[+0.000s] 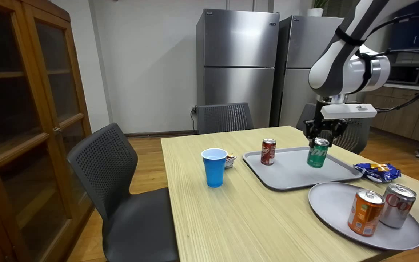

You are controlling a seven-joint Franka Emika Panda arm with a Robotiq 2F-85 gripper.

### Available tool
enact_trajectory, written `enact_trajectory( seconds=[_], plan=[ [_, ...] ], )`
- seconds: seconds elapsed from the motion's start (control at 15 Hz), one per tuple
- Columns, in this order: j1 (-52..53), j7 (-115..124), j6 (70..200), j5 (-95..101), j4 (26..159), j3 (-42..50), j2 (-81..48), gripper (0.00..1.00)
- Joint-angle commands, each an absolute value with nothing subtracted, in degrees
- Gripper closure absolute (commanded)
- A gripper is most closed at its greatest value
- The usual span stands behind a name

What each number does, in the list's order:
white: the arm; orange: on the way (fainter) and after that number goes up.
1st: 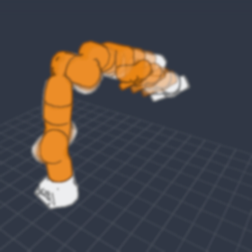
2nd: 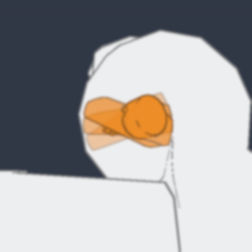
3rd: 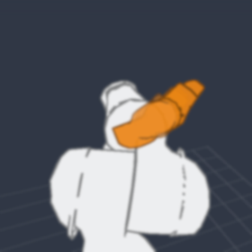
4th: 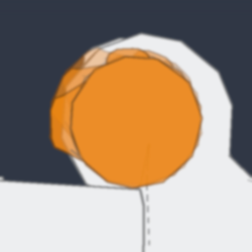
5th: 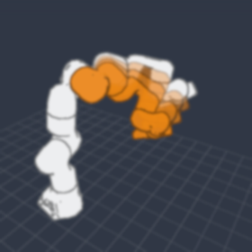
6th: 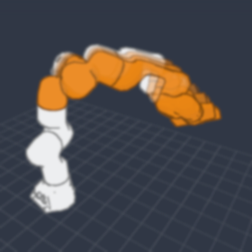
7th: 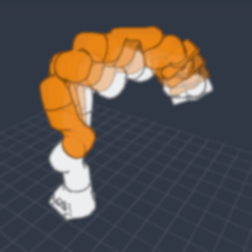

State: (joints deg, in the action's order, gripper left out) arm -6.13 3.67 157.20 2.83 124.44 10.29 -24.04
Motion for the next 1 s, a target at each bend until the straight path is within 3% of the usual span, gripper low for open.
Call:
enact_trajectory(
  seconds=[0.0,0.93],
  plan=[
    [-8.82,0.97,153.48,-0.07,115.65,7.77,-29.15,0.62],
    [-8.57,4.13,142.12,-1.42,92.16,7.45,-43.66,0.62]
  ],
)
